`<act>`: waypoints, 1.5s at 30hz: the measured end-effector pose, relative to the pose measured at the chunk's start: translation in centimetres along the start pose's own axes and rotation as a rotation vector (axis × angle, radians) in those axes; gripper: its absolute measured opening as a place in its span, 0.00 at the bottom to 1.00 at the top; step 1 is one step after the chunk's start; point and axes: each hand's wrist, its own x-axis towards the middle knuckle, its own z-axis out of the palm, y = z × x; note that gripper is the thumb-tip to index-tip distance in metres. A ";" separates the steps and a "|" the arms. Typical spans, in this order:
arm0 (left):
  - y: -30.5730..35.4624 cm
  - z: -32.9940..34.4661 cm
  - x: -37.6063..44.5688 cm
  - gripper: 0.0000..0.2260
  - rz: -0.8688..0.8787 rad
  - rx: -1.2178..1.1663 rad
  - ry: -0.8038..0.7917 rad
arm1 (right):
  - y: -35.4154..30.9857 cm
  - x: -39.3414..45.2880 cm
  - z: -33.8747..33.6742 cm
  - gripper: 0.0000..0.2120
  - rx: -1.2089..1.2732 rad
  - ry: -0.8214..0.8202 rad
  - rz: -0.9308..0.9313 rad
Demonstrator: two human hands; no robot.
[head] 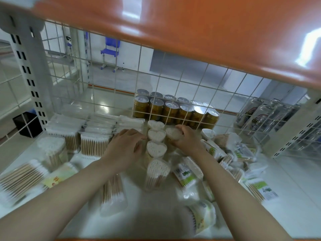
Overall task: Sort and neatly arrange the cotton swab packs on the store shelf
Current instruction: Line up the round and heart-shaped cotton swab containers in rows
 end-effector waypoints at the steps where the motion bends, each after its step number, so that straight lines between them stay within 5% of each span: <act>1: 0.0 0.0 0.0 0.15 -0.001 -0.002 -0.008 | 0.0 0.0 0.0 0.31 -0.026 0.000 -0.004; 10: 1.2 0.8 0.1 0.19 0.083 -0.081 -0.088 | 0.4 0.5 -0.2 0.25 -0.290 0.014 -0.115; 28: 2.0 1.8 -0.2 0.24 0.147 0.009 -0.214 | 0.4 1.3 0.8 0.22 -0.271 0.097 -0.201; 45: 2.7 1.9 -0.3 0.16 0.170 -0.095 -0.034 | 0.6 -0.6 -3.1 0.22 -0.199 0.056 -0.092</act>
